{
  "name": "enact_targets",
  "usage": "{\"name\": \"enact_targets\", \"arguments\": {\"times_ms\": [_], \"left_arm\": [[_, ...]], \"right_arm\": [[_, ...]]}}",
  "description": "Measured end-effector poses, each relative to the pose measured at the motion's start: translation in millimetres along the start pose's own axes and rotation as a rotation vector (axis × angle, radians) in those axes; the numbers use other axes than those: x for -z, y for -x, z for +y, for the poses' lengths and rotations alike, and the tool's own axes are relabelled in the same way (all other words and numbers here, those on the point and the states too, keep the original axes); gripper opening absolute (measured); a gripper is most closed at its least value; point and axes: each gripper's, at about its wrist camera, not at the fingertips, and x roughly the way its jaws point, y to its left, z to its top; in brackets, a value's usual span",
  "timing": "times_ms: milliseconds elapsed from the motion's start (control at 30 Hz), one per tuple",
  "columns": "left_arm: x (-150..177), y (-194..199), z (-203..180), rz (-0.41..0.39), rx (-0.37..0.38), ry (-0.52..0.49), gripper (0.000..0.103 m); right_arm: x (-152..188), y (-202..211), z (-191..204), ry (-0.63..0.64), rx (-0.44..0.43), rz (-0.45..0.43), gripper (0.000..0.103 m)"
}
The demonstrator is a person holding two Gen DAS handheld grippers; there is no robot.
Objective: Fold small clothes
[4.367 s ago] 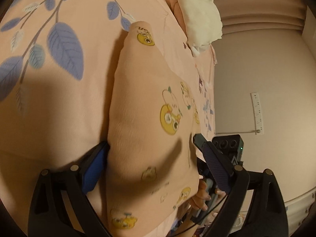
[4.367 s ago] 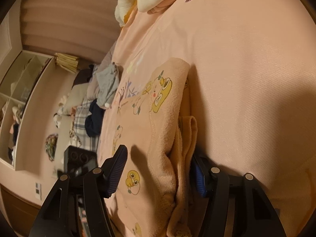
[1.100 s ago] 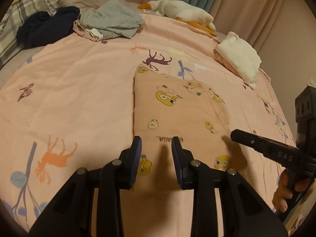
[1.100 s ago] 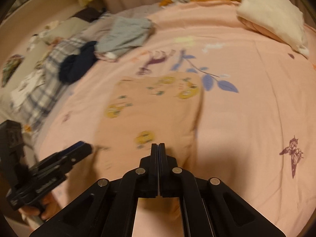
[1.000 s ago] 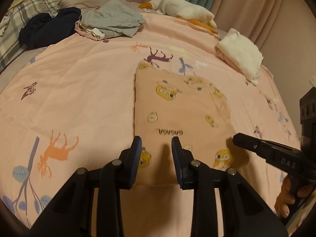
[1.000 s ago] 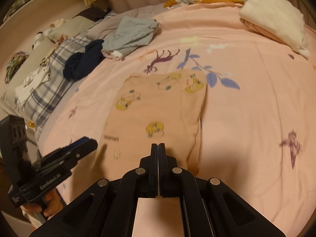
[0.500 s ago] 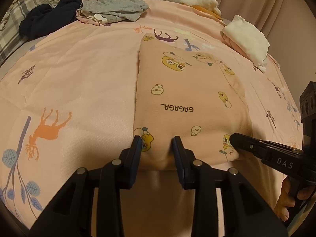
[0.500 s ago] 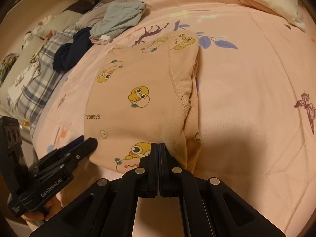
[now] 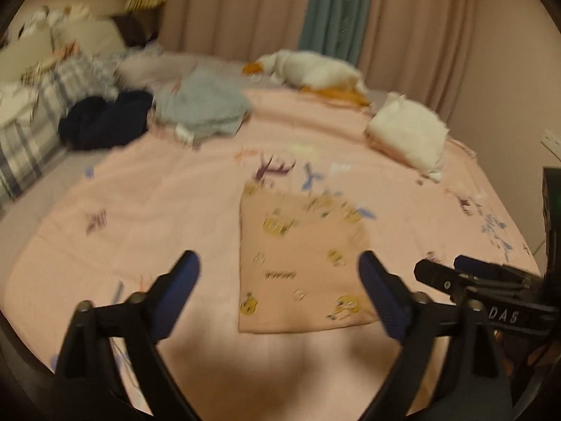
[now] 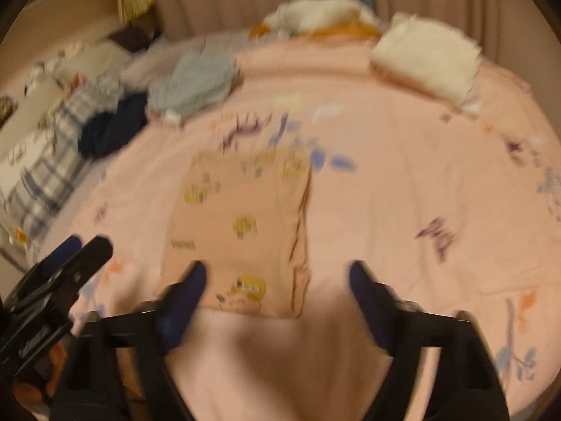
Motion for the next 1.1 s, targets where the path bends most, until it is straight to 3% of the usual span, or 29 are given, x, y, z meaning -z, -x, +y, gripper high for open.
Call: {"name": "enact_targets", "arguments": {"times_ms": [133,267,500,700,1100], "left_arm": [[-10,27,-8,-0.037,0.024,-0.035,0.102],[-19,45,-7,-0.055,0.043,0.001,0.102],[-29,68,-10,-0.085,0.069,0.041,0.103],[-32,90,-24,-0.145,0.027,-0.006,0.102],[-35,93,-30,-0.124,0.023,-0.018,0.102]], "right_arm": [[-9,33,-2,-0.001,0.012,-0.031,0.087],[-11,56,6,0.041,0.000,-0.084,0.094],[-8,79,18,0.076,-0.006,-0.118,0.094],[-5,91,17,0.054,-0.004,-0.137,0.094],[-5,103,17,0.037,0.019,-0.161,0.094]]}}
